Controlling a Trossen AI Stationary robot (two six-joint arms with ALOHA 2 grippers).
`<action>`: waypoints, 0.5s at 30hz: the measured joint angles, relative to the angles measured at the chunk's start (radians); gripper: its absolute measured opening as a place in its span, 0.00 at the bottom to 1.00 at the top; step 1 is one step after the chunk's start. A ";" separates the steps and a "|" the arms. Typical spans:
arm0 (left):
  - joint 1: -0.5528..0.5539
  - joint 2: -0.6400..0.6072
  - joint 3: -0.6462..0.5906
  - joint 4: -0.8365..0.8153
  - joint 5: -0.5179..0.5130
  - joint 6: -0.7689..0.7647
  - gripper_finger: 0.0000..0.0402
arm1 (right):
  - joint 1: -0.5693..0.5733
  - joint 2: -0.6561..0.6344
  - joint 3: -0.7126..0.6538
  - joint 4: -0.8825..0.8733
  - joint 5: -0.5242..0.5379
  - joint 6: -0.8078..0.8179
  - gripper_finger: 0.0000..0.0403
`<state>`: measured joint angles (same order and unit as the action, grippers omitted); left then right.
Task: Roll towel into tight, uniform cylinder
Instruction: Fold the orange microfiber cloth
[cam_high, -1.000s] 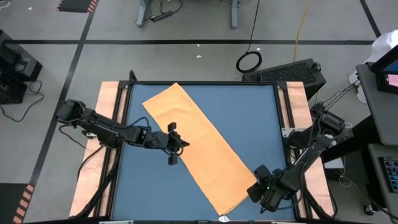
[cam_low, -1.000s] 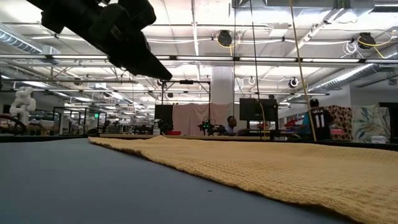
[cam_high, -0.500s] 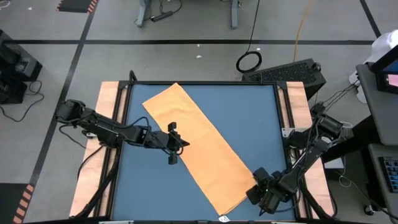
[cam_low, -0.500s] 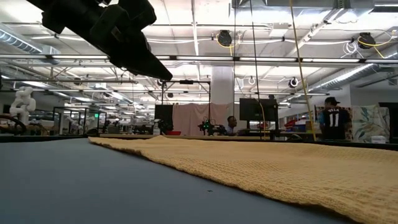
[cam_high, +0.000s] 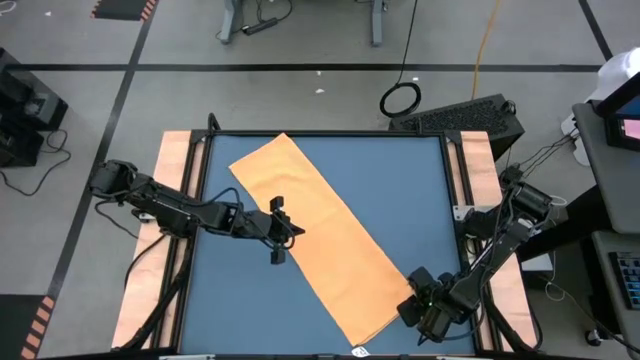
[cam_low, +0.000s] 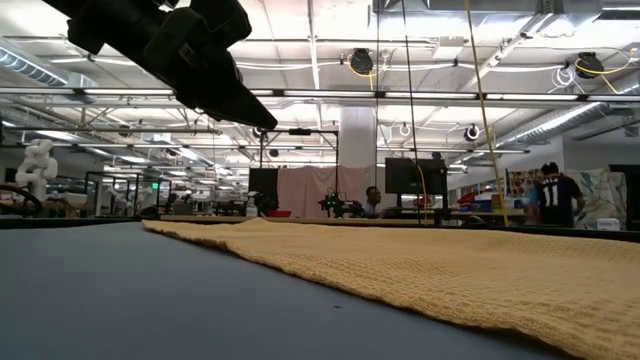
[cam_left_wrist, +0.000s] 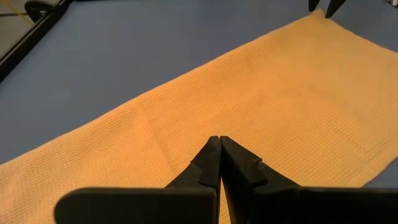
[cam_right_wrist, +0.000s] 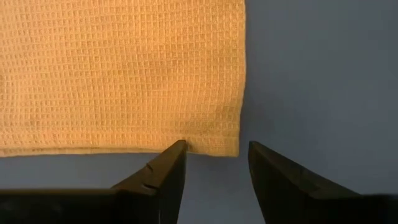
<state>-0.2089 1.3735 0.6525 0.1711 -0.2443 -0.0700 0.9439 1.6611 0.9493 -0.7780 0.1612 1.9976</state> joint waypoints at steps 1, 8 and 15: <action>0.000 0.000 0.000 0.000 0.000 0.000 0.03 | -0.001 0.000 0.000 0.000 0.000 0.000 0.41; 0.000 0.000 0.000 0.000 0.000 0.000 0.03 | -0.024 0.024 -0.025 0.043 0.006 0.013 0.41; 0.000 0.000 0.000 -0.004 0.000 0.006 0.03 | -0.027 0.022 -0.043 0.064 -0.028 0.027 0.41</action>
<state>-0.2089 1.3735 0.6525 0.1674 -0.2440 -0.0636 0.9169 1.6835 0.9060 -0.7137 0.1335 2.0245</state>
